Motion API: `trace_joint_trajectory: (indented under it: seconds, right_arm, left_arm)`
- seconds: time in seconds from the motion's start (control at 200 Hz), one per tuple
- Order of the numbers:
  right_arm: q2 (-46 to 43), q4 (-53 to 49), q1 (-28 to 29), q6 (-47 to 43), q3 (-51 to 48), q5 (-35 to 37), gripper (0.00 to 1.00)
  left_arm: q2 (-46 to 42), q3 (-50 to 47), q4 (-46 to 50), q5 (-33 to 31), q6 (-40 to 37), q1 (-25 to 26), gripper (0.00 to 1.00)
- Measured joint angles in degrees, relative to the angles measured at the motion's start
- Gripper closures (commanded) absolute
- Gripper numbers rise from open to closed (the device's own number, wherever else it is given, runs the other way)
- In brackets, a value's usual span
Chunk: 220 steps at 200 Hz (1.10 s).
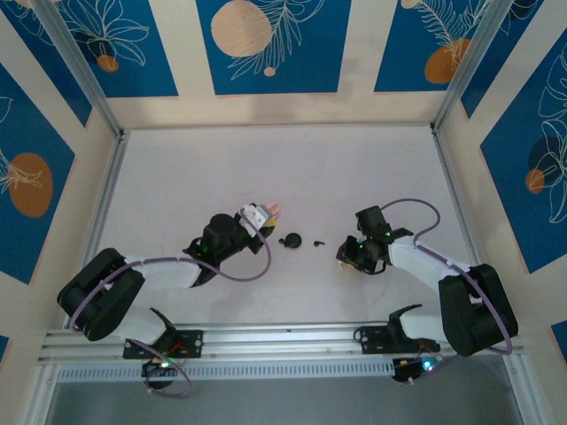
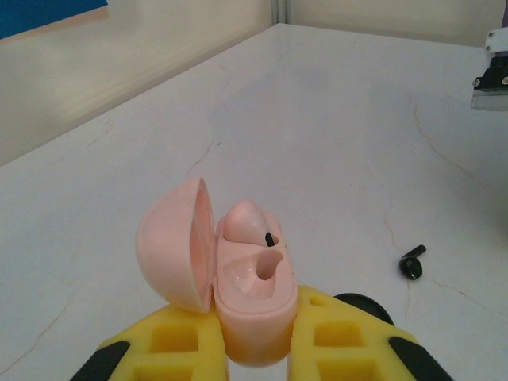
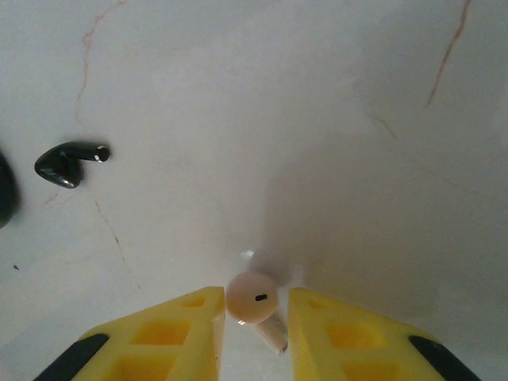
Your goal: Insert wireless bluetooth earbuds into charging case
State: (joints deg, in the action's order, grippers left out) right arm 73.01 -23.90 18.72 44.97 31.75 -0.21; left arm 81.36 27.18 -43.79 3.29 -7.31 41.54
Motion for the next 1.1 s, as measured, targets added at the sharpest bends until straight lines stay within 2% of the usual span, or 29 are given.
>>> trace_joint_trajectory:
  seconds: [0.275,0.46,0.565,0.81,1.1]
  right_arm:
    - [1.11,-5.4,0.0,-1.36,3.34,-0.15,0.68]
    - [2.32,-15.89,-0.33,-12.09,16.46,-1.95,0.67]
    - [5.9,-22.47,-0.94,-18.34,24.98,-3.41,0.67]
    - [17.73,-36.09,0.04,-26.56,36.37,-2.51,0.68]
    - [26.32,-42.77,2.99,-31.34,38.1,-0.35,0.67]
  left_arm:
    - [-2.64,0.0,2.67,-0.72,-0.76,0.0,0.92]
    - [-4.33,0.0,5.18,-0.83,-0.83,0.0,0.92]
    - [-5.05,0.0,6.8,-0.79,-0.83,0.0,0.92]
    - [-6.05,0.9,10.08,-0.79,-0.81,0.0,0.92]
    - [-8.2,2.25,13.29,-0.81,-0.83,0.0,0.92]
